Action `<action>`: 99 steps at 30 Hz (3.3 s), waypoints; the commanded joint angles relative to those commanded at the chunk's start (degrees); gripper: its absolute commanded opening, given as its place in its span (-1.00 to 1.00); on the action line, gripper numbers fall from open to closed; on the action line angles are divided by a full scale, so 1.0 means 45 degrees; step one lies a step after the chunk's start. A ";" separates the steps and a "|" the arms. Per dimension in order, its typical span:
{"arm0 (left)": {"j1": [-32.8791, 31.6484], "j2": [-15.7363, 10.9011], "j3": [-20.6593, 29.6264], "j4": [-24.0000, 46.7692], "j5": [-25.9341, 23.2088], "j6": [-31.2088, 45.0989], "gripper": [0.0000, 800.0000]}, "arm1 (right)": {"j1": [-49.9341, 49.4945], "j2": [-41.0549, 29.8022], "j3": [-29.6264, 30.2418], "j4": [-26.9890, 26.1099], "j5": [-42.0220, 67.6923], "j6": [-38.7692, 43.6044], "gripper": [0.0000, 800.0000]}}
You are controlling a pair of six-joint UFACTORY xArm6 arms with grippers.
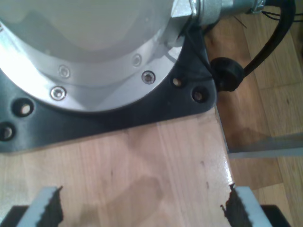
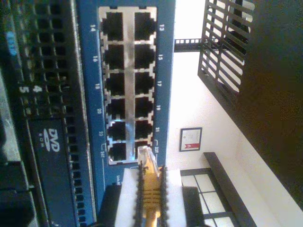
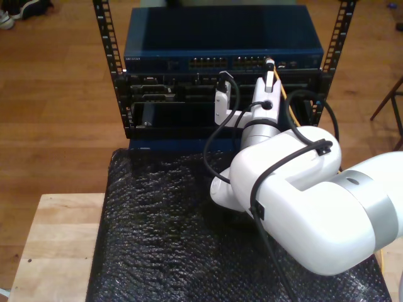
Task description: Grab the cable and plug it in
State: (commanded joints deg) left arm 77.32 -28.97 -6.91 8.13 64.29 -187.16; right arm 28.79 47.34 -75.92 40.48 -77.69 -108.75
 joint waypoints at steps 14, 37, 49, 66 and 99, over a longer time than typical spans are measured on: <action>0.0000 0.0000 0.0000 0.0000 0.0000 0.0000 1.00 | -0.0020 0.0176 -0.0293 -0.0020 0.0039 -0.0020 -1.00; 0.0000 0.0000 0.0000 0.0000 0.0000 0.0000 1.00 | -0.0078 0.0313 -0.0567 -0.0020 0.0137 -0.0020 -1.00; 0.0000 0.0000 0.0000 0.0000 0.0000 0.0000 1.00 | -0.0195 0.0391 -0.0762 -0.0020 0.0274 -0.0020 -1.00; 0.0000 0.0000 0.0000 0.0000 0.0000 0.0000 1.00 | -0.0059 -0.0449 0.0313 -0.0137 0.0410 0.0039 -0.49; 0.0000 0.0000 0.0000 0.0000 0.0000 0.0000 1.00 | -0.1758 -0.8654 0.5978 -0.0567 0.8811 -0.0391 0.32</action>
State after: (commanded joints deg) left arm 77.32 -28.97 -6.91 8.13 64.29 -187.16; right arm 20.88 8.40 -49.02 37.93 -38.04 -110.51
